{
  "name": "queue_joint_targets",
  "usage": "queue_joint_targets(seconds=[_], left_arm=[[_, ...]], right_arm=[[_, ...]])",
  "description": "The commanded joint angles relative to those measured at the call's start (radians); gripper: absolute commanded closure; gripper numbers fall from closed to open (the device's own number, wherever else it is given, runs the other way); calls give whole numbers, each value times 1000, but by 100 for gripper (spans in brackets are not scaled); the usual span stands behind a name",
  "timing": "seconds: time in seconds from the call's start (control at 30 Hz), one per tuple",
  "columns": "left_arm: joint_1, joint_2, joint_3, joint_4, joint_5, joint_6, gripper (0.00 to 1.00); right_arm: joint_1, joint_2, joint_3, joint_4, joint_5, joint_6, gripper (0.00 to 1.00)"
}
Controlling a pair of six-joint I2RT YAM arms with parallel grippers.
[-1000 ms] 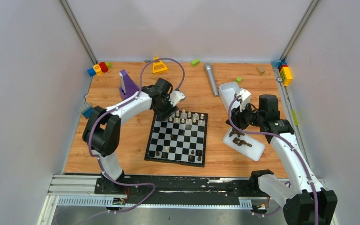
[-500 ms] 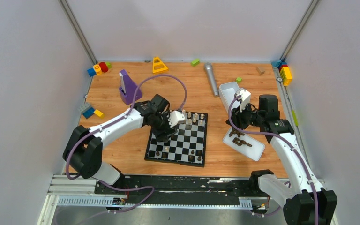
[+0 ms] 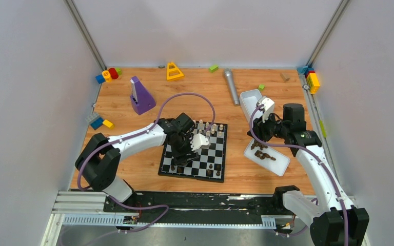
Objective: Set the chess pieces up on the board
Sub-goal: Pick up the chess piece from the chessboard, then place the chess piece on the chessboard.
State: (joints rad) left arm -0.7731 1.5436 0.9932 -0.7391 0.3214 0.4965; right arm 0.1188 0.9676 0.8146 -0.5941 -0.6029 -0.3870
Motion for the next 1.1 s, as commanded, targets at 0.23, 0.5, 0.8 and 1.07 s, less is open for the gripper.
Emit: queue_joint_targets(seconds=[0.23, 0.5, 0.8, 1.07], left_arm=[[-15, 23, -10, -3, -9, 15, 48], [0, -1, 5, 25, -72, -6, 78], [205, -28, 49, 86, -163, -79, 83], [324, 84, 159, 91, -137, -106, 83]], right_arm=[[-2, -1, -9, 0, -9, -18, 61], [-3, -3, -10, 0, -8, -19, 61], [-2, -3, -9, 0, -9, -21, 62], [-2, -2, -10, -1, -9, -21, 62]])
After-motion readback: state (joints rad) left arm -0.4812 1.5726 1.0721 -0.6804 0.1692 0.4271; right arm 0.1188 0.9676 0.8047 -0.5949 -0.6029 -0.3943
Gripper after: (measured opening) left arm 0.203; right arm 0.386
